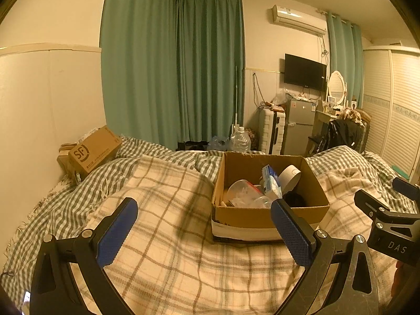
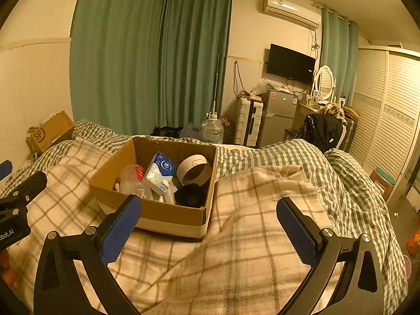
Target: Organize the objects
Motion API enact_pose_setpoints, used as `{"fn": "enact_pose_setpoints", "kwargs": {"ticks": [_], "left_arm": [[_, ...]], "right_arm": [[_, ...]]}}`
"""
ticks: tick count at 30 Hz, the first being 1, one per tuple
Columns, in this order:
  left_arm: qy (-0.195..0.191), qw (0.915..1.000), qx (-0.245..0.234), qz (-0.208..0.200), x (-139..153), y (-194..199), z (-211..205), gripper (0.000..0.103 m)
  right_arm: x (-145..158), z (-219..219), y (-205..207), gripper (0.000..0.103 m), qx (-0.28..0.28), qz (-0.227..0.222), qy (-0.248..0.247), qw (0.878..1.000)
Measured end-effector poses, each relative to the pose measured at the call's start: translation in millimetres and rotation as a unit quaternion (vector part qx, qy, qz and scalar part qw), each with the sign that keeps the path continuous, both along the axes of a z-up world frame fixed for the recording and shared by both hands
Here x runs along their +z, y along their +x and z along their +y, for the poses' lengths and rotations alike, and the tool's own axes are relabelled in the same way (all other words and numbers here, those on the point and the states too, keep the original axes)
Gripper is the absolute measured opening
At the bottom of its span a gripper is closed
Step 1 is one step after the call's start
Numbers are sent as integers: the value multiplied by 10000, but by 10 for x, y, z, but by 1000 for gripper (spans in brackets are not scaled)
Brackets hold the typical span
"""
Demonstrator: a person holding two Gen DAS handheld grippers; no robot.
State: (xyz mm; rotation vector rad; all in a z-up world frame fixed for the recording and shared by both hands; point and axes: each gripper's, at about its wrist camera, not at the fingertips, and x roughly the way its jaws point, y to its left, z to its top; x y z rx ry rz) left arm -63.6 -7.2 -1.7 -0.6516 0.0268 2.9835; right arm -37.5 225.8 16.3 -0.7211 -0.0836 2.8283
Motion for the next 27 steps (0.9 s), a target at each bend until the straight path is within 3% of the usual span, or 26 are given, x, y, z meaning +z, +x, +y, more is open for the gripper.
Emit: {"fn": "enact_pose_setpoints", "kwargs": {"ticks": [27], "left_arm": [[21, 10000, -67, -66, -36, -39, -7, 103]], "right_arm": [[-8, -14, 11, 103, 14, -19, -7, 10000]]}}
